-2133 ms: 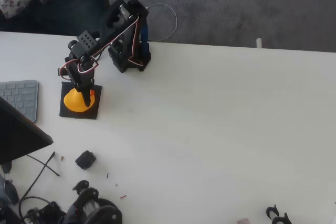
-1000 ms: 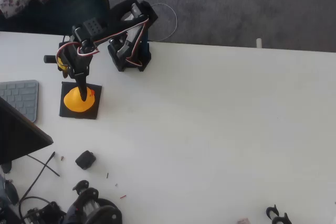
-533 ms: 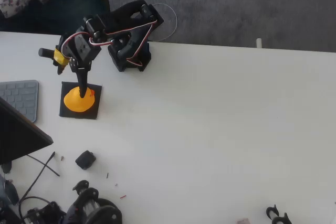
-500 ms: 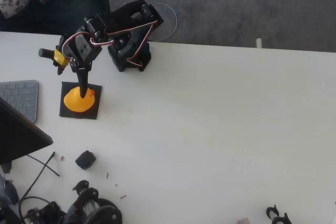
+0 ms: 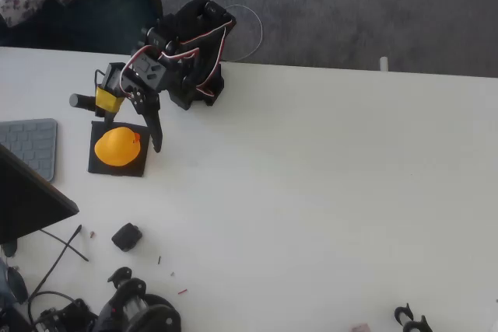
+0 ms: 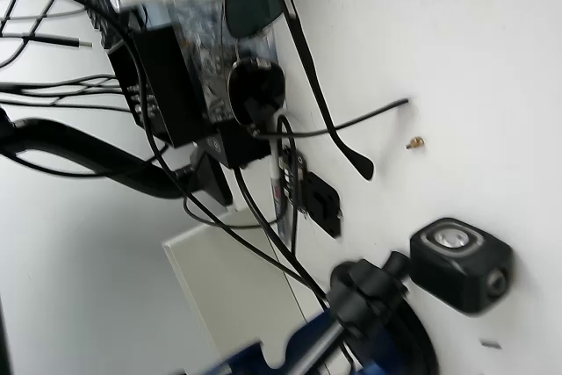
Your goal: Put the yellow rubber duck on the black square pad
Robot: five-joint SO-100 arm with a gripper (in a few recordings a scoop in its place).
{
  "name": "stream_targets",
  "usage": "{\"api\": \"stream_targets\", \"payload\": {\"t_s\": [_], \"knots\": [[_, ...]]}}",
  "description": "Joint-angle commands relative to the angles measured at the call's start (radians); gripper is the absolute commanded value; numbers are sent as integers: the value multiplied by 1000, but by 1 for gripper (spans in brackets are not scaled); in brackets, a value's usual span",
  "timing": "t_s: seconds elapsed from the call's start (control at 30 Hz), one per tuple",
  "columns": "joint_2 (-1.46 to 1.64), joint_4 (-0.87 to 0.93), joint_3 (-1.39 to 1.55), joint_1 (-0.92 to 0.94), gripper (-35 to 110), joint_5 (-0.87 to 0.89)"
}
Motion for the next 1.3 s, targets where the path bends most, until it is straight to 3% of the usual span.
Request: {"api": "stream_targets", "payload": {"t_s": [0.0,0.4,0.63,0.9,1.27], "knots": [[26,-6,-21,-63,56,-9],[26,-12,-130,-305,56,0],[11,-186,-138,-394,56,41],[9,-207,-133,-463,56,394],[11,-206,-51,-468,55,1008]]}}
